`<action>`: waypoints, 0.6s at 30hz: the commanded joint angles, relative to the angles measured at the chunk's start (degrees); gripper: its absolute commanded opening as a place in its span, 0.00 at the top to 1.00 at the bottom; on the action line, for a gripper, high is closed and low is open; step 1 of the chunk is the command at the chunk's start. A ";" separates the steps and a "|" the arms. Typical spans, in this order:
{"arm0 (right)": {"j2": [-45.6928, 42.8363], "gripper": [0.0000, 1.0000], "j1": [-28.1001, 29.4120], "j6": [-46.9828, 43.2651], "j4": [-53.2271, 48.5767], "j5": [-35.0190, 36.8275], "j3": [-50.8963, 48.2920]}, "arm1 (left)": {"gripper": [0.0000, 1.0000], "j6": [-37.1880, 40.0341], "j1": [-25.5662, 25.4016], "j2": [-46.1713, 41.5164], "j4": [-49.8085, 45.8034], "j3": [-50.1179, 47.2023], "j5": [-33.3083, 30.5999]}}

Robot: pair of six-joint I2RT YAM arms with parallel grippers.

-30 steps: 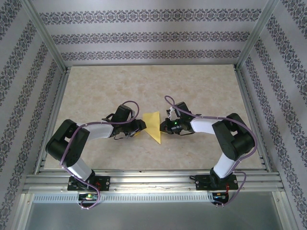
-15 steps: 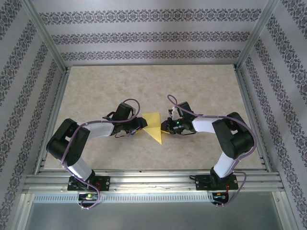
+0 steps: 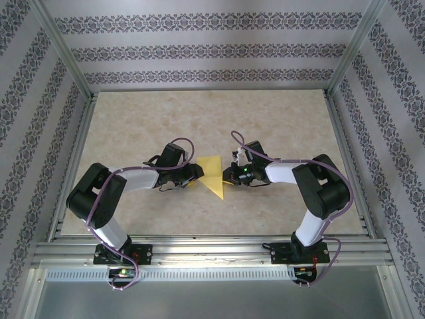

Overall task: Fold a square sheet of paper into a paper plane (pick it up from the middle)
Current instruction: Fourth fold the wing at the center of the table.

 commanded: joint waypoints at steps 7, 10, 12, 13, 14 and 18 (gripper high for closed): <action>-2.57 0.95 -1.31 0.06 3.81 -5.96 -1.21 | 0.50 0.71 1.31 1.22 -1.42 3.56 1.80; -2.76 0.95 -1.86 0.62 5.40 -7.31 -1.73 | 0.49 1.27 1.34 1.59 -3.46 4.68 1.25; -2.67 0.95 -2.21 1.36 6.50 -7.64 -2.13 | 0.47 1.59 1.42 1.53 -4.78 5.03 0.32; -2.67 0.96 -2.48 1.74 7.06 -7.81 -2.35 | 0.47 1.59 1.40 1.33 -5.33 4.95 -0.24; -2.59 0.96 -2.68 2.10 7.92 -8.10 -2.61 | 0.46 1.59 1.36 1.03 -5.94 4.94 -0.85; -1.67 0.96 -3.41 3.24 9.88 -9.11 -3.19 | 0.44 1.70 1.35 0.27 -6.28 4.51 -1.78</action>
